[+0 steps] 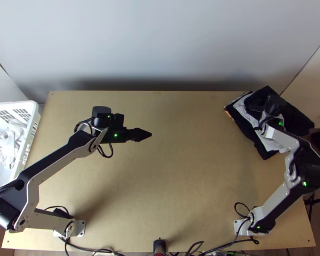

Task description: Fold the t-shirt

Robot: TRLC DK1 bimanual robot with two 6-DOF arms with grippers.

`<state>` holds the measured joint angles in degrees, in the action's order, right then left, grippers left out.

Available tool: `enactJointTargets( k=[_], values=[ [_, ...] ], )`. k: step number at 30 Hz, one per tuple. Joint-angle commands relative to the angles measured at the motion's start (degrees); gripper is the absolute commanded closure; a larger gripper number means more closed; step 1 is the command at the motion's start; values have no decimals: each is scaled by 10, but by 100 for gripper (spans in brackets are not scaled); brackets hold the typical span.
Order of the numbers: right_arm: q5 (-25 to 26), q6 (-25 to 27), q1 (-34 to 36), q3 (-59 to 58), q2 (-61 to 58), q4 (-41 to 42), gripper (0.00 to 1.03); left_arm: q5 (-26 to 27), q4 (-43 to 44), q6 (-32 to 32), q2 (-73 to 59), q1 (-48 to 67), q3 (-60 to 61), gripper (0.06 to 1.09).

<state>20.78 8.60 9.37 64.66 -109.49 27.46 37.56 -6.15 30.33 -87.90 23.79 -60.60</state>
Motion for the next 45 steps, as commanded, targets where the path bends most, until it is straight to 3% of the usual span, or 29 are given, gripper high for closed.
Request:
enactJointTargets(
  k=[1, 8, 15, 20, 31, 36, 45],
  values=[
    [-3, -21, 10, 29, -95, 14, 5, 6, -6, -5, 0, -15, 0, 11],
    [-4, -35, 4, 8, -78, 2, 5, 8, -7, -4, 0, -12, -8, 11],
    [-14, -108, -10, -2, -20, -118, 5, 8, -4, 3, -3, -8, -22, 11],
    [-15, -126, -18, -10, -12, -165, 5, 8, -5, 3, -3, -9, -30, 11],
    [-11, -100, -8, 30, 33, -130, 5, 13, -6, 3, 4, -9, -19, 11],
    [-11, -73, -5, 42, 74, -76, 5, 15, -6, 3, 13, -9, -5, 11],
    [-8, -46, 11, 56, 153, -76, 5, 19, -7, 3, 26, -9, 8, 11]
  ],
)
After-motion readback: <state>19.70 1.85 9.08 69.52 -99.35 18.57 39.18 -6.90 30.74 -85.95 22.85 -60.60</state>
